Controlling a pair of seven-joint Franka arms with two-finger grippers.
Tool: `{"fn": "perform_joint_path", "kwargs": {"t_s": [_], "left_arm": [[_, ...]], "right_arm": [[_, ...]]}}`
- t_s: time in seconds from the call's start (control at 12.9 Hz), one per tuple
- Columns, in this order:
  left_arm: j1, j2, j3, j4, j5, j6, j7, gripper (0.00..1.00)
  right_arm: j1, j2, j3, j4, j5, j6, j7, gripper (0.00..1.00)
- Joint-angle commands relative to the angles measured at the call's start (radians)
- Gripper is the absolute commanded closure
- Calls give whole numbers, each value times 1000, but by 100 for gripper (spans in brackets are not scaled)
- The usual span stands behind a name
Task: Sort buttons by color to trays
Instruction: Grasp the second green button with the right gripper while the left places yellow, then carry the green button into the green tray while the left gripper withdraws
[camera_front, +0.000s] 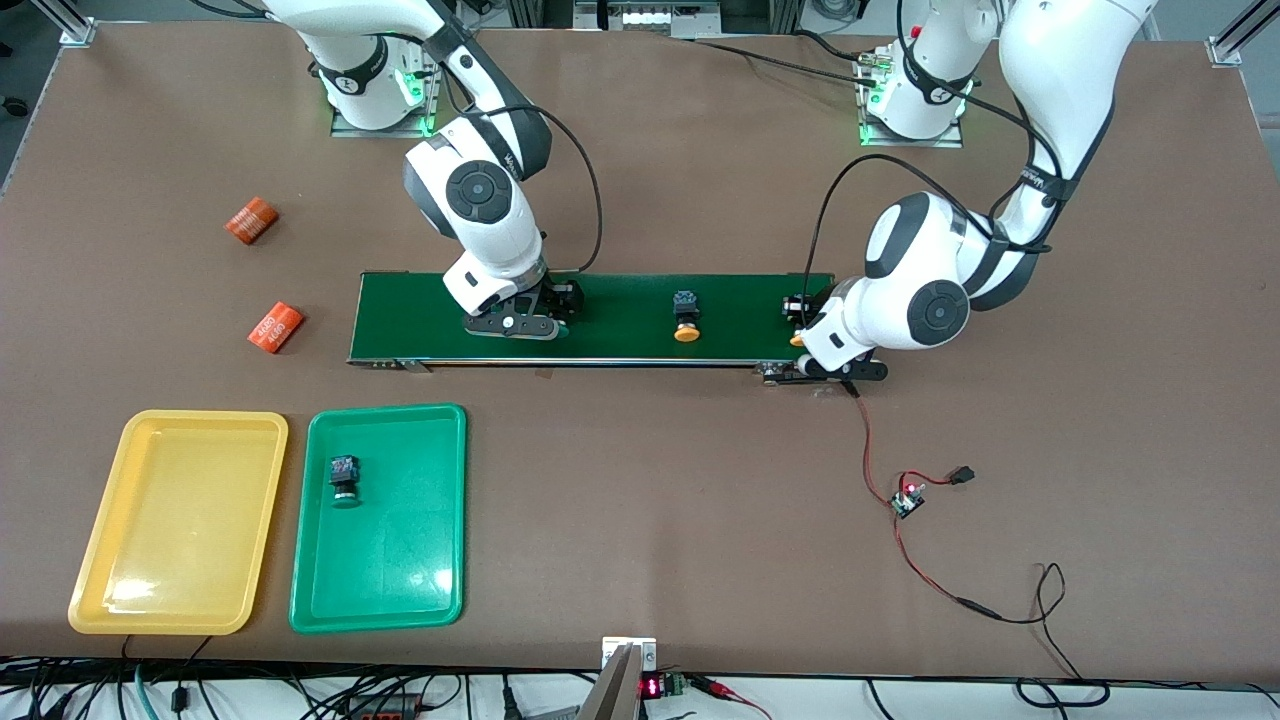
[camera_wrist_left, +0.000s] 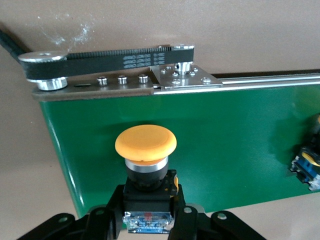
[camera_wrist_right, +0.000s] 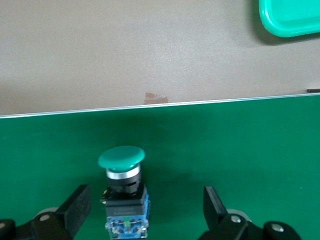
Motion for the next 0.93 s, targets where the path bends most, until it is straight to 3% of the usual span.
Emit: {"fn": "perform_joint_path", "kwargs": {"t_s": [0.0, 0.15, 0.31, 0.39, 0.7, 0.85], "left_arm": [[16, -22, -5, 2, -19, -7, 1, 0], [28, -68, -3, 30, -15, -66, 4, 0], [53, -126, 18, 88, -7, -167, 9, 0], [53, -146, 62, 125, 35, -218, 20, 0], [29, -272, 176, 177, 221, -365, 243, 0], [3, -376, 226, 176, 293, -413, 276, 0]], "right_arm": [[-1, 9, 9, -3, -23, 11, 31, 0], [1, 35, 9, -3, -34, 25, 29, 2], [-4, 40, 9, -6, -80, 28, 23, 24], [-5, 41, 9, -6, -82, 28, 20, 35], [-22, 32, 2, 5, -82, 18, 2, 92], [-57, 3, -4, 49, -80, -36, -35, 100]]}}
